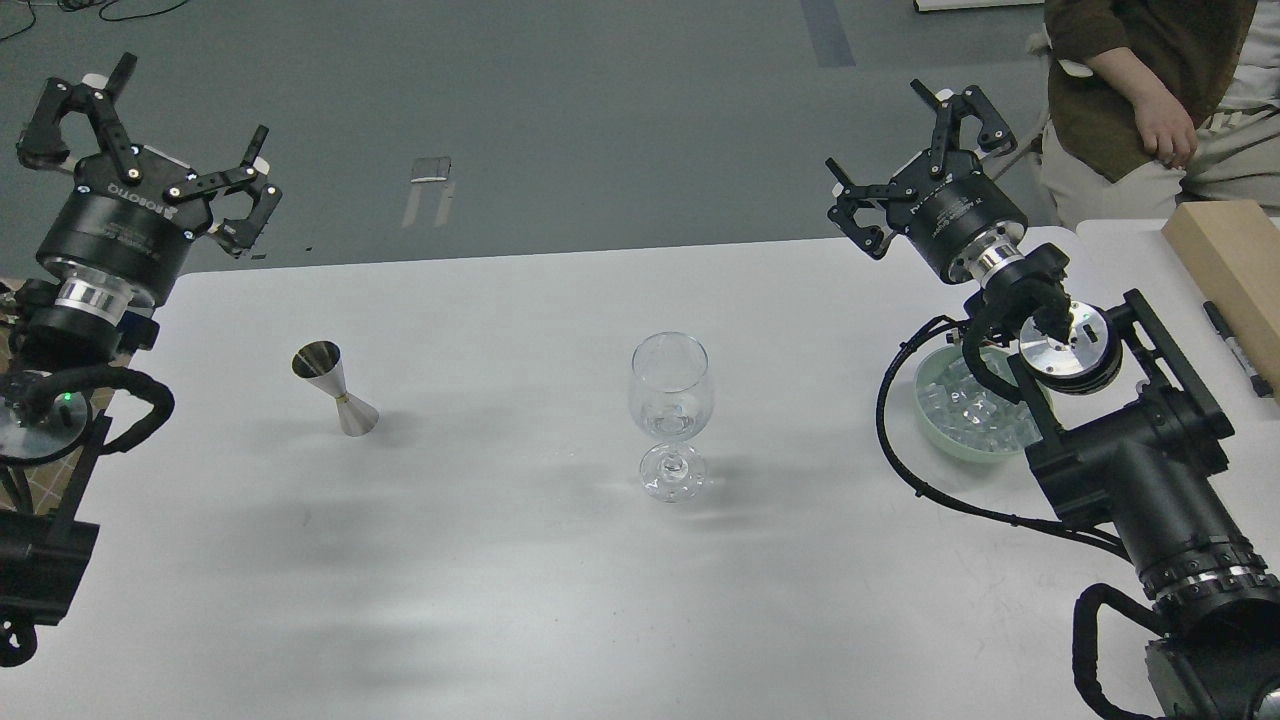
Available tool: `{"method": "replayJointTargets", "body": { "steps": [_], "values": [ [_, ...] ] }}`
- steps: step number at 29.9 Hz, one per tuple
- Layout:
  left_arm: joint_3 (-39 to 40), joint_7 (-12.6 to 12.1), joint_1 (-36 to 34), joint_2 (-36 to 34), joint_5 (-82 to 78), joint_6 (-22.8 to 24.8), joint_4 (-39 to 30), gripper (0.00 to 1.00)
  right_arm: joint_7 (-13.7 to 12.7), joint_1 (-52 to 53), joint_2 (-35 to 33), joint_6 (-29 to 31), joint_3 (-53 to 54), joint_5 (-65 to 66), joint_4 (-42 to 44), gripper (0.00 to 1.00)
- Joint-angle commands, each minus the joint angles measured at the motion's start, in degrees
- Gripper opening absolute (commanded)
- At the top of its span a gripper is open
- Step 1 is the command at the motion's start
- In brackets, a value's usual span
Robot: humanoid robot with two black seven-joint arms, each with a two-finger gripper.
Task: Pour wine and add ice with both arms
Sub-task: 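Raise the open left gripper away from the jigger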
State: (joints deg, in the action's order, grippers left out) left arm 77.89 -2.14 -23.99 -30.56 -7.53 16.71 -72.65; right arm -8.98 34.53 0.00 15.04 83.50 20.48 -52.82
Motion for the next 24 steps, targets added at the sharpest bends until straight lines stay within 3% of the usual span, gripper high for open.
{"method": "replayJointTargets", "body": {
  "steps": [1,8,13,19,24],
  "values": [
    [-2.03,-0.06,-3.42,-0.20,-7.91,-0.36,0.49,0.98,0.01,0.18,0.00,-0.01,-0.09,0.00,-0.01,1.00],
    [-7.92,0.73,-10.10,0.41,-15.23,0.87,7.42,0.98,-0.08,0.62,0.00,-0.01,-0.09,0.00,-0.01,1.00],
    [-9.69,0.73,-12.04,1.20,-14.88,11.29,16.38,0.98,-0.60,1.15,0.00,0.08,-0.27,0.09,0.08,1.00],
    [-8.89,0.91,-12.83,2.79,-14.35,11.29,22.28,0.98,-0.78,2.29,0.00,-0.09,-0.71,0.09,0.17,1.00],
    [-8.98,5.29,-12.66,2.87,-14.35,11.29,22.73,0.98,-0.78,3.69,0.00,-0.18,-0.79,-0.17,3.15,1.00]
  ]
}}
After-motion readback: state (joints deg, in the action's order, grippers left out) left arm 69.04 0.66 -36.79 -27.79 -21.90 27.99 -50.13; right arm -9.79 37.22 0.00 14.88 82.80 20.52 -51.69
